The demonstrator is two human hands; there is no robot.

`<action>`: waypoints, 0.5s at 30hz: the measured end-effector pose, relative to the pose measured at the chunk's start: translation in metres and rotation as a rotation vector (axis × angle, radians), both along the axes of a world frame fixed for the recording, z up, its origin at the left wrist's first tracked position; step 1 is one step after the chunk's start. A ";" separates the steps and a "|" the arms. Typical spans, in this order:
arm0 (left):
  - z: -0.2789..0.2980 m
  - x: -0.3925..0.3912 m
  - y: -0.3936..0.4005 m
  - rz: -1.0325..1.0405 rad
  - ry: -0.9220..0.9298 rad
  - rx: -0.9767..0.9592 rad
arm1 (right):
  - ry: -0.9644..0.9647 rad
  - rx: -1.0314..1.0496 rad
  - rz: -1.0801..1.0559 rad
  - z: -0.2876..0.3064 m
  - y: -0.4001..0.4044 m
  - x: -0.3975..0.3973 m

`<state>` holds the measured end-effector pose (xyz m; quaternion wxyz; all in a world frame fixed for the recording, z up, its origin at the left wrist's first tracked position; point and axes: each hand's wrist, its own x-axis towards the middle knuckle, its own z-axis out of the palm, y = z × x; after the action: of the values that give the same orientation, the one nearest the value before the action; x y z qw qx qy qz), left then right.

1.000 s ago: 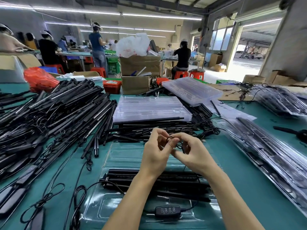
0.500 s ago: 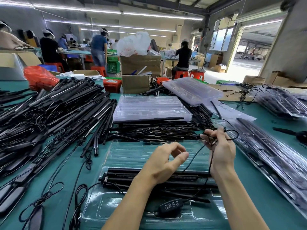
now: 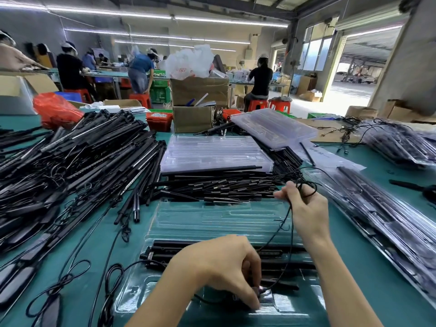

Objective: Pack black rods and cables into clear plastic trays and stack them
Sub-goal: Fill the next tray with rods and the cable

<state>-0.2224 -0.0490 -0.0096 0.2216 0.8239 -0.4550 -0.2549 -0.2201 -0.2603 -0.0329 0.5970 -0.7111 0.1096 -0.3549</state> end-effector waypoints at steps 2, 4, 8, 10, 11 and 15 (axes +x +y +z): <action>-0.003 -0.004 0.009 0.024 -0.026 -0.018 | -0.095 0.240 0.128 0.002 0.004 0.001; -0.007 -0.008 0.018 0.041 -0.063 -0.067 | -0.121 0.383 0.181 0.003 0.004 0.000; -0.014 -0.012 0.030 0.064 -0.042 -0.164 | -0.161 0.607 0.237 0.005 0.000 0.001; -0.019 -0.013 0.032 0.065 -0.036 -0.212 | -0.161 0.700 0.279 0.007 -0.002 0.003; -0.022 -0.012 0.033 0.069 -0.038 -0.239 | -0.155 0.734 0.302 0.008 -0.002 0.004; -0.034 -0.013 0.037 0.108 -0.095 -0.327 | -0.151 0.809 0.366 0.007 -0.008 0.002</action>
<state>-0.2357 -0.0124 -0.0436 0.3440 0.8114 -0.4555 -0.1260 -0.2177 -0.2682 -0.0264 0.8863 -0.4002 0.0683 -0.2230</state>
